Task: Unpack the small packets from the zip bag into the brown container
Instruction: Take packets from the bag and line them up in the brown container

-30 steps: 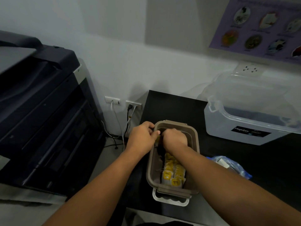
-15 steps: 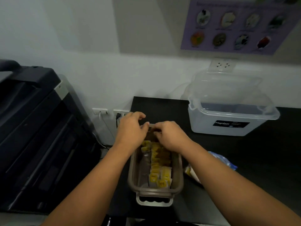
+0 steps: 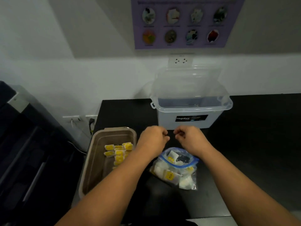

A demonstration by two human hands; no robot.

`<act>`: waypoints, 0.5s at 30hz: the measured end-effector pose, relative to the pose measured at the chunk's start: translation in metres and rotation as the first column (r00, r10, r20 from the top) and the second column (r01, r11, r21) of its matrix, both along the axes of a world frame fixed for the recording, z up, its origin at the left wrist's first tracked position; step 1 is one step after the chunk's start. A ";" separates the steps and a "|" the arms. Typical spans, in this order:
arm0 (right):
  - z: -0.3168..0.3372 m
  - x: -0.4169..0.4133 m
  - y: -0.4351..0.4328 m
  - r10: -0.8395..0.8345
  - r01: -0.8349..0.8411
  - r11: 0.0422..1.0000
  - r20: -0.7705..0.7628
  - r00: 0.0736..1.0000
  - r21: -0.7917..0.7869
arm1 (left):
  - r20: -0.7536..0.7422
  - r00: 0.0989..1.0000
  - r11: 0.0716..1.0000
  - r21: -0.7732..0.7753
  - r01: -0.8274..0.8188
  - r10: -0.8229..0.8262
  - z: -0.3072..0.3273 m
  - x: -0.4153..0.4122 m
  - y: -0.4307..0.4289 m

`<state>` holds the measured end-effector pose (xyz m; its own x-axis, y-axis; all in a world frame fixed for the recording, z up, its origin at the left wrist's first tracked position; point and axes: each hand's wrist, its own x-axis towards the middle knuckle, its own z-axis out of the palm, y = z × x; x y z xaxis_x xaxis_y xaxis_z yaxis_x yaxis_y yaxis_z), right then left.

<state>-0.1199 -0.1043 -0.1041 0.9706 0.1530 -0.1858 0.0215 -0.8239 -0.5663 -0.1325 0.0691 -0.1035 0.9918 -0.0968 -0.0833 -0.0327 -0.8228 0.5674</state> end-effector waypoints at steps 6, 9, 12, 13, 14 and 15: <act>-0.046 -0.006 -0.025 0.088 -0.114 0.982 -0.170 0.982 -0.149 | -0.358 0.932 0.931 0.317 0.179 -0.057 -0.046 0.012 -0.052; -0.066 -0.006 -0.032 0.126 -0.197 0.953 -0.293 0.948 -0.229 | -0.416 0.909 0.861 0.449 0.238 -0.034 -0.062 0.014 -0.065; -0.080 -0.006 -0.037 0.166 -0.262 0.930 -0.343 0.925 -0.256 | -0.420 0.908 0.832 0.505 0.231 0.003 -0.074 0.011 -0.072; -0.083 -0.006 -0.037 0.183 -0.285 0.918 -0.346 0.920 -0.275 | -0.413 0.910 0.827 0.516 0.223 0.012 -0.077 0.010 -0.074; -0.086 -0.005 -0.035 0.187 -0.297 0.910 -0.350 0.918 -0.291 | -0.413 0.910 0.826 0.521 0.215 0.024 -0.078 0.009 -0.076; -0.089 -0.005 -0.034 0.177 -0.290 0.910 -0.354 0.918 -0.296 | -0.414 0.910 0.832 0.516 0.206 0.032 -0.079 0.009 -0.078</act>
<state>-0.1250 -0.1384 -0.1928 0.7970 0.2418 -0.5534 0.1058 -0.9581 -0.2662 -0.1236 -0.0086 -0.1829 0.8521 -0.0027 -0.5233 0.0058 -0.9999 0.0146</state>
